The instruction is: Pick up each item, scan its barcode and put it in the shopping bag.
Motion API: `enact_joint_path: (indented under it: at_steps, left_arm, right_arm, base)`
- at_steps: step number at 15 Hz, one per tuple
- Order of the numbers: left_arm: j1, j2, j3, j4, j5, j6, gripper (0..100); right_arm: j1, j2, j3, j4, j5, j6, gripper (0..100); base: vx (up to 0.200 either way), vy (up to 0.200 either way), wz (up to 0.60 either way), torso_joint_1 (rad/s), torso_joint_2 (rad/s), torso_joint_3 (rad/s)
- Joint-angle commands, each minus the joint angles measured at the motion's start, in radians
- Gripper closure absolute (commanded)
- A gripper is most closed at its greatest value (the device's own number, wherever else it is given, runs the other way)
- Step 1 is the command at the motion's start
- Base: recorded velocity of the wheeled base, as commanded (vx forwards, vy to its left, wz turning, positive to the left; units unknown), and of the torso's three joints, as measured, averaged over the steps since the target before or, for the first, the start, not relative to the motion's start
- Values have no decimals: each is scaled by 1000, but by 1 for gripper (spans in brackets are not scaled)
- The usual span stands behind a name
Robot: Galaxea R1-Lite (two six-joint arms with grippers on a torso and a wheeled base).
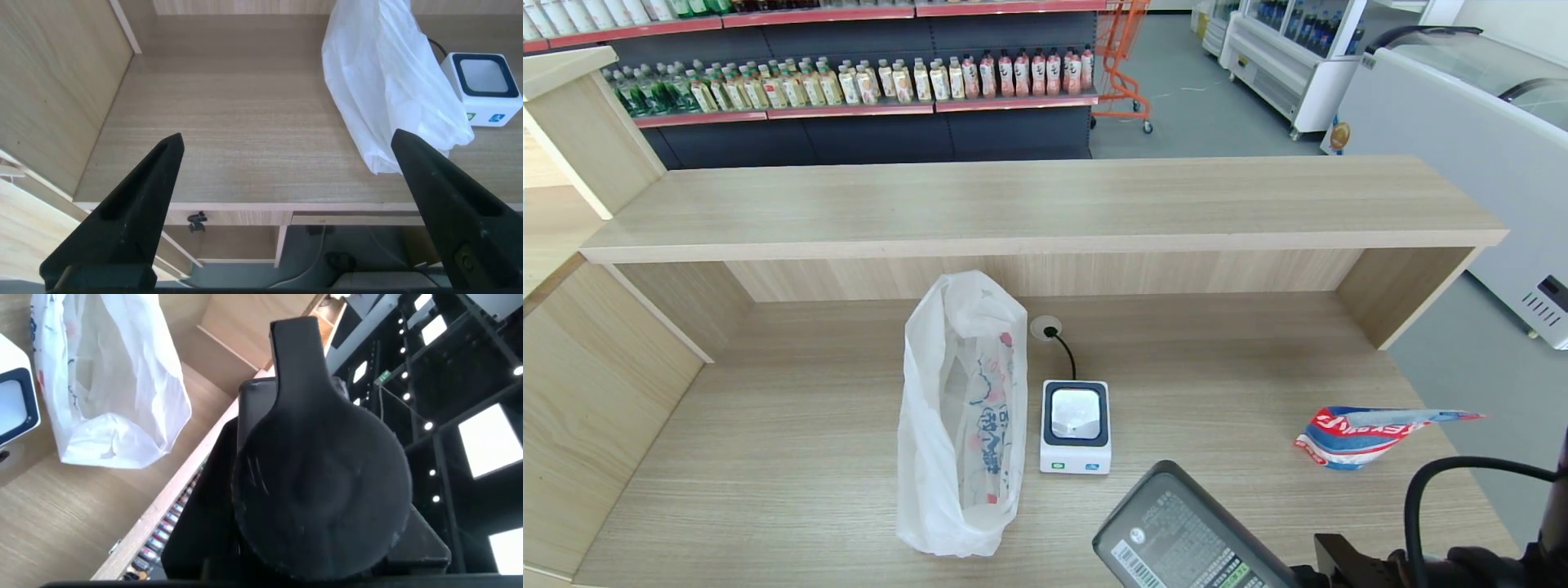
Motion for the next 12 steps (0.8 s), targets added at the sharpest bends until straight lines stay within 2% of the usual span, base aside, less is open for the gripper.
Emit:
enact_joint_path:
  at_steps: [1,12]
  left_arm:
    - [2,0,0,0,0,-1,0]
    - [1,0,0,0,0,0,0]
  right_arm:
    - [0,-5,2,-1,11,0,100]
    - [-15,-14,9,1,17,4,100]
  base:
    - [0,0,0,0,0,0]
    - [0,0,0,0,0,0]
